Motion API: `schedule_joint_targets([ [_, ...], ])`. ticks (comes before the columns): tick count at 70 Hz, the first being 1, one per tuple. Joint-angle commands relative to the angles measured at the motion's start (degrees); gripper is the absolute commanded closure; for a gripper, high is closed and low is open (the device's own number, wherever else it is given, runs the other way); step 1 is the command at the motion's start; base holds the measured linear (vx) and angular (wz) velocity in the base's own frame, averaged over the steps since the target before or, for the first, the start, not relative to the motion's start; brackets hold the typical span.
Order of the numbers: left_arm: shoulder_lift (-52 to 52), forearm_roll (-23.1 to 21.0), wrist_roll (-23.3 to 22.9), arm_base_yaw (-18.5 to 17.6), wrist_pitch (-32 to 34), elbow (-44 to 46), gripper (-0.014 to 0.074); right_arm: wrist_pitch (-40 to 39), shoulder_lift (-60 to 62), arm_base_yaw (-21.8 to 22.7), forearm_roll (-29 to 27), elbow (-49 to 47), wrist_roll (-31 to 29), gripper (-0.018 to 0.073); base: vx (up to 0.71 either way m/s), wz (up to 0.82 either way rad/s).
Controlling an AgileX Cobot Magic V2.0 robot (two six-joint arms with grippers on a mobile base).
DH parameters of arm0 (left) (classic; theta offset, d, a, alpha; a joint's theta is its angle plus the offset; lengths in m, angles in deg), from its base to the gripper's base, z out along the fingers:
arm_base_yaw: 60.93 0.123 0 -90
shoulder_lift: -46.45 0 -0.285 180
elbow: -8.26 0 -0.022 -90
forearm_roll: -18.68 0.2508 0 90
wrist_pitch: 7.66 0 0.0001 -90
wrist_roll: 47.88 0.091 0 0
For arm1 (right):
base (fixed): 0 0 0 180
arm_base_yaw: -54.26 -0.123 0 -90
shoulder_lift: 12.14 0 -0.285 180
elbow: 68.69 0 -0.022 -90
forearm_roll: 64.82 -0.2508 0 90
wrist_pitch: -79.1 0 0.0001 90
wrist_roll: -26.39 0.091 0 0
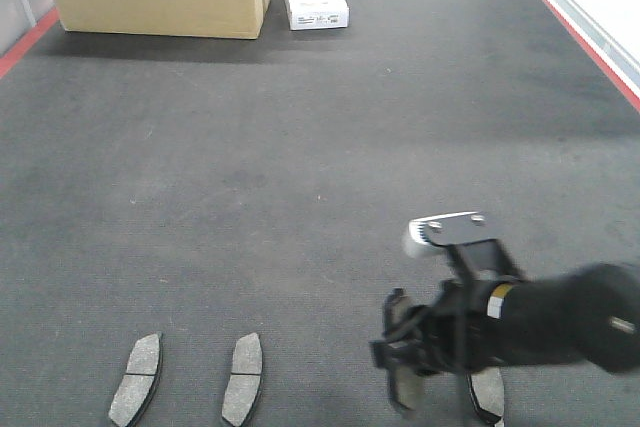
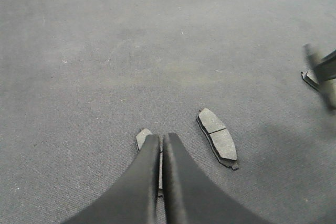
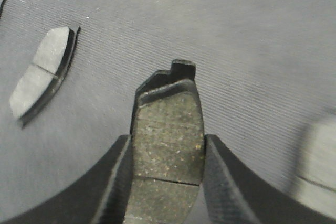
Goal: Move and align brake pads A on conveyor
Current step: 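Lower the right gripper's brake pad onto the belt beside the other pad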
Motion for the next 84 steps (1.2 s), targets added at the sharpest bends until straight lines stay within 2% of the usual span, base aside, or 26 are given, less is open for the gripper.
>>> schedule_joint_targets([
  [1,0.5,0.0,-0.5,-0.3,3.7,1.5,0.0603,-3.8,-2.9,-0.2,-0.5,-3.8,1.3,0.0398,0.00,0.00],
  [31,0.5,0.0,-0.5,-0.3,3.7,1.5,0.0603,-5.2,-14.0,-0.1,-1.0,-5.2,1.3,0.0380,0.00,0.00],
  [41,0.5,0.0,-0.5,-0.3,3.7,1.5,0.0603,-5.1,-15.6,-0.1,-1.0,-5.2,0.8,0.0336,0.00,0.00],
  [52,0.5,0.0,-0.5,-0.3,3.7,1.5,0.0603,-4.8,-15.6,-0.1,-1.0,-5.2,0.9,0.0230,0.00,0.00],
  [63,0.5,0.0,-0.5,-0.3,3.7,1.5,0.0603,-4.8,-15.5,-0.1,-1.0,-5.2,1.1,0.0162,0.00,0.00],
  [84,0.5,0.0,-0.5,-0.3,3.7,1.5,0.0603,-2.4,-8.6,0.1,-1.0,-5.1,1.6,0.0155,0.00,0.00],
])
